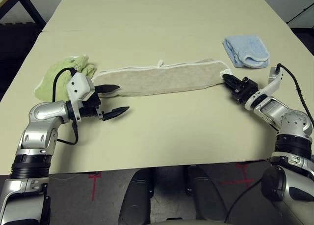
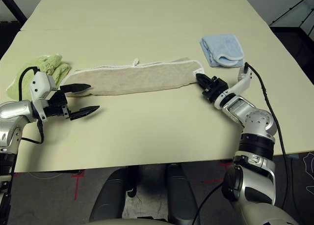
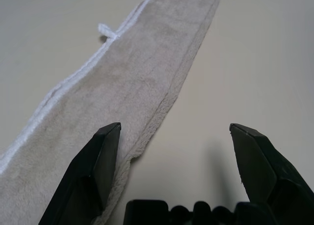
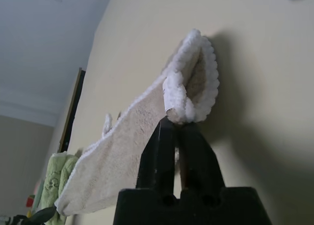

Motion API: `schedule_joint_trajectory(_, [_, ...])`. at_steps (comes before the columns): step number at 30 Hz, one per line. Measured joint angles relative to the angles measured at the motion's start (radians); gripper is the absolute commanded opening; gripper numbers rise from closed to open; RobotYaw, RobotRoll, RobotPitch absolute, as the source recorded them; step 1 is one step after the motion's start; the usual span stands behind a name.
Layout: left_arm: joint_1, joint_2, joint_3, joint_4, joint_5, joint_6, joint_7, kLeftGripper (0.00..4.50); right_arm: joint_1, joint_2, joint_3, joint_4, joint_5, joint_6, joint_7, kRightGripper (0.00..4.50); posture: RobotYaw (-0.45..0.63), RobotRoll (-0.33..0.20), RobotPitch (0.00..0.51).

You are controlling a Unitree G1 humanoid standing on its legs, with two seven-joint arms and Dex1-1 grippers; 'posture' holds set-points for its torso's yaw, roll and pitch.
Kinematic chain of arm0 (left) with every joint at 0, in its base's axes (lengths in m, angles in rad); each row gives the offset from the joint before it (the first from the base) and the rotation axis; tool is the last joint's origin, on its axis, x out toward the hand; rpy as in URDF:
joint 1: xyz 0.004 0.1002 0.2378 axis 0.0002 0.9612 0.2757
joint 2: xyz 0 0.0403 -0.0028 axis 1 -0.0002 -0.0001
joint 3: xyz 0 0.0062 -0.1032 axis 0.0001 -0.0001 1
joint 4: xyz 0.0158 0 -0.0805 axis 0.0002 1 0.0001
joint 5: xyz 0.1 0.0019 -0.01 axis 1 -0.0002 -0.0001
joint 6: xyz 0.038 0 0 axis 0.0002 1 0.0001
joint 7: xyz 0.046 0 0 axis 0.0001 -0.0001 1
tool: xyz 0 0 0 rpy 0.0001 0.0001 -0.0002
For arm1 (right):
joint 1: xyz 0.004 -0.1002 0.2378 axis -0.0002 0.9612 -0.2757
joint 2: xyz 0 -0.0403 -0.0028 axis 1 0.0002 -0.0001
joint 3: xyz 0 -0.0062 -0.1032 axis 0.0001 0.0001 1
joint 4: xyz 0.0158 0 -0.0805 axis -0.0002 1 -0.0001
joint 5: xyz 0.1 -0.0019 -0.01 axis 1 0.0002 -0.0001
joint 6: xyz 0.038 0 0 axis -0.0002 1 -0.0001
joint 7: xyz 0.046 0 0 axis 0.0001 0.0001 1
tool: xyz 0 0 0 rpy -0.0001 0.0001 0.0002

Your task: Fold the towel and set it aside.

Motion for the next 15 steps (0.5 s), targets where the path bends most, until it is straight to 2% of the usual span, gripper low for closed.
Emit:
schedule_joint_trajectory(9, [0.004,0.000,0.000,0.000,0.000,0.001,0.000,4.50,0.041,-0.015,-0.004,-0.027,0.029,-0.014,-0.008,0.04,0.01,0.000,0.188])
schedule_joint_trajectory(15, [0.002,-0.001,-0.001,0.001,0.000,0.002,0.000,4.50,0.081,-0.112,-0.028,-0.032,0.065,0.021,0.007,0.04,0.00,0.000,0.186])
